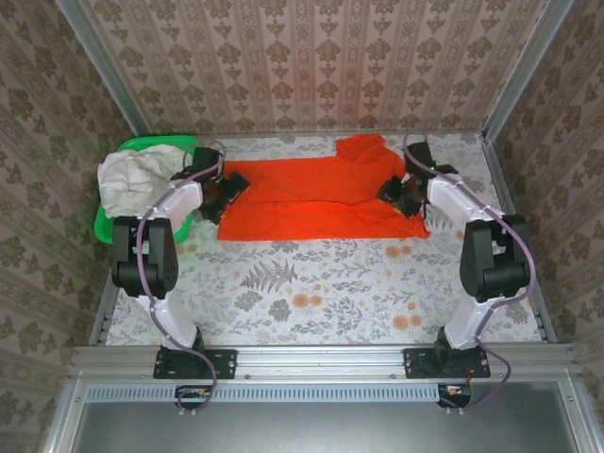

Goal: Fold and stack the t-shirts

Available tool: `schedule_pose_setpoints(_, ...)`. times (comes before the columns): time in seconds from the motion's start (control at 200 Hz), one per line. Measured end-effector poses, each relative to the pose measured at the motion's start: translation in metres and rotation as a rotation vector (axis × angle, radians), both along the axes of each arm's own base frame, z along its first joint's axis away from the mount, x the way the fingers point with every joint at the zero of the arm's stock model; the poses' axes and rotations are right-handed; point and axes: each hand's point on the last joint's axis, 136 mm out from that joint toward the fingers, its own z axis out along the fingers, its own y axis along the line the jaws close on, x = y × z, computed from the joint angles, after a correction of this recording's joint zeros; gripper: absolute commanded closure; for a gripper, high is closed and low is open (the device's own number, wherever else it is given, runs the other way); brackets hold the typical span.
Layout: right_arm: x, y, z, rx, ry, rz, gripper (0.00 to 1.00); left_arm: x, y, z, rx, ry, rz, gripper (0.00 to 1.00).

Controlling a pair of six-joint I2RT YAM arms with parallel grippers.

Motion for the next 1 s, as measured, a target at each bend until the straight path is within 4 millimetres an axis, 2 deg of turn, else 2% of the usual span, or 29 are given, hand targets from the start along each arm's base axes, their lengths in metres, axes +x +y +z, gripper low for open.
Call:
schedule_pose_setpoints(0.08, -0.011, 0.020, -0.014, 0.028, 0.042, 0.018, 0.54, -0.010, -0.012, -0.011, 0.000, 0.014, -0.019, 0.00)
schedule_pose_setpoints(0.2, -0.009, 0.037, -0.026, 0.062, 0.059, 0.020, 0.56, -0.022, -0.024, -0.028, 0.010, 0.050, -0.038, 0.00)
schedule_pose_setpoints(0.315, -0.006, 0.039, -0.039, 0.071, 0.080, -0.001, 0.60, -0.023, -0.030, -0.037, 0.008, 0.052, -0.045, 0.00)
schedule_pose_setpoints(0.44, -0.003, 0.038, -0.055, 0.067, 0.113, -0.011, 0.60, -0.025, -0.030, -0.046, 0.012, 0.062, -0.045, 0.00)
schedule_pose_setpoints(0.515, 0.003, 0.039, -0.059, 0.066, 0.118, -0.012, 0.61, -0.024, -0.031, -0.046, 0.010, 0.057, -0.044, 0.00)
schedule_pose_setpoints(0.555, 0.007, 0.039, -0.061, 0.066, 0.117, -0.012, 0.64, -0.023, -0.031, -0.046, 0.009, 0.051, -0.044, 0.00)
schedule_pose_setpoints(0.785, 0.020, 0.040, -0.054, 0.073, 0.100, -0.024, 1.00, -0.023, -0.031, -0.048, 0.008, 0.045, -0.045, 0.00)
schedule_pose_setpoints(1.0, 0.045, 0.040, -0.030, 0.082, 0.033, -0.021, 1.00, -0.022, -0.031, -0.048, 0.005, 0.036, -0.045, 0.00)
